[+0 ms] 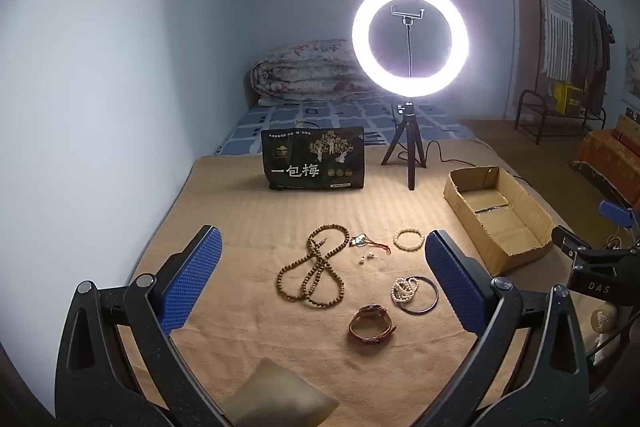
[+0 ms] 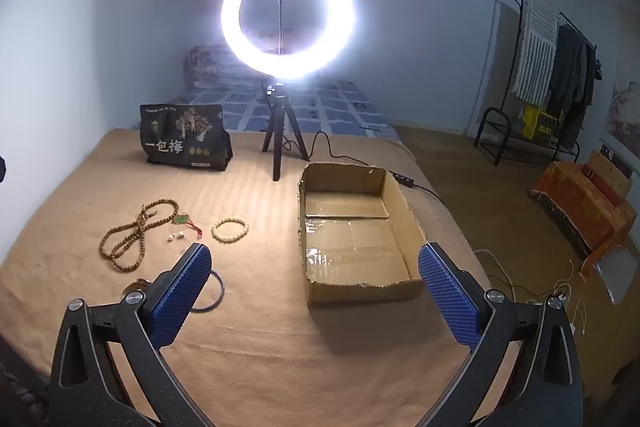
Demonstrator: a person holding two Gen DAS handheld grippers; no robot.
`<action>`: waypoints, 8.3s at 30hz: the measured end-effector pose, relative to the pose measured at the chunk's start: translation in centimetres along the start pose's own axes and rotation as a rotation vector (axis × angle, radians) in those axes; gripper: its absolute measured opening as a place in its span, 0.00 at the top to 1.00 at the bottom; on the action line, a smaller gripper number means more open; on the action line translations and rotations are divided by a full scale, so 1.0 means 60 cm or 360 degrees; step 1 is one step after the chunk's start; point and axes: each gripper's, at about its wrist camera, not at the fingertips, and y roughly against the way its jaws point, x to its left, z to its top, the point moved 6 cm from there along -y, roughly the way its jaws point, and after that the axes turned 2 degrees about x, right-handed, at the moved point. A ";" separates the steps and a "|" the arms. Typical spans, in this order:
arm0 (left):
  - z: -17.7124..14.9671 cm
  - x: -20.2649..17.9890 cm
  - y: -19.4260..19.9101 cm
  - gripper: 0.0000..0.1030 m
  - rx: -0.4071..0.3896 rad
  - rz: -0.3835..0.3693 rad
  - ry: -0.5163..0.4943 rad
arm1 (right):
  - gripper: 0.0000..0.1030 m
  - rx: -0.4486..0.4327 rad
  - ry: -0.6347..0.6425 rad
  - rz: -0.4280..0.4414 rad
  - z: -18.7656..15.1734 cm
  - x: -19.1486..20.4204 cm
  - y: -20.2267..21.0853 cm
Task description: Organize jewelry
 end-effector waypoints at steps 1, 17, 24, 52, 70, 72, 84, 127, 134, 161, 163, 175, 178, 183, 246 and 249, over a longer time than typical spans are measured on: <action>0.001 0.001 -0.001 0.00 -0.0005 -0.0003 -0.0005 | 0.00 -0.0002 -0.0007 0.0006 0.000 -0.001 0.000; -0.017 -0.011 -0.007 0.00 -0.0004 0.0023 -0.0060 | 0.00 -0.0014 -0.0014 0.0003 -0.001 -0.001 0.001; -0.014 -0.009 -0.006 0.00 -0.0005 0.0025 -0.0056 | 0.00 -0.0011 -0.0018 0.0007 0.000 0.000 0.000; -0.010 -0.006 -0.005 0.00 -0.0009 0.0031 -0.0045 | 0.00 0.0015 -0.0035 0.0024 -0.009 -0.002 -0.003; -0.012 -0.006 -0.006 0.00 -0.0010 0.0029 -0.0047 | 0.00 0.0032 -0.0030 0.0034 -0.010 0.002 -0.005; -0.012 -0.006 -0.005 0.00 -0.0011 0.0029 -0.0045 | 0.00 0.0033 -0.0031 0.0036 -0.011 0.002 -0.005; -0.018 -0.006 -0.012 0.00 0.0017 0.0029 -0.0043 | 0.00 0.0051 -0.0043 0.0060 -0.006 0.008 -0.010; -0.090 0.085 -0.268 0.16 0.0754 -0.0121 0.0114 | 0.01 0.0401 0.0100 0.0535 -0.025 0.129 -0.143; -0.106 0.076 -0.328 0.18 0.0903 -0.0244 0.0163 | 0.16 0.0586 0.0095 0.0682 -0.054 0.160 -0.173; -0.140 0.121 -0.570 0.18 0.1177 -0.0356 0.0455 | 0.27 0.0775 0.0083 0.0790 -0.085 0.202 -0.235; -0.140 0.114 -0.567 0.18 0.1186 -0.0375 0.0443 | 0.29 0.0776 0.0113 0.0794 -0.088 0.210 -0.237; -0.151 0.060 -0.548 0.27 0.1189 -0.0304 0.0130 | 0.56 0.0852 0.0211 0.0794 -0.110 0.245 -0.272; -0.155 0.053 -0.551 0.27 0.1188 -0.0280 0.0096 | 0.56 0.0883 0.0185 0.0804 -0.116 0.246 -0.284; -0.157 0.045 -0.553 0.28 0.1175 -0.0248 0.0053 | 0.56 0.0918 0.0160 0.0796 -0.120 0.246 -0.304; 0.097 -0.104 -0.329 0.89 0.0569 -0.0645 0.0233 | 0.93 0.0341 -0.0086 0.0643 0.069 0.012 -0.199; 0.116 -0.155 -0.330 0.90 0.0554 -0.0714 0.0188 | 0.93 0.0361 -0.0138 0.0584 0.061 -0.030 -0.208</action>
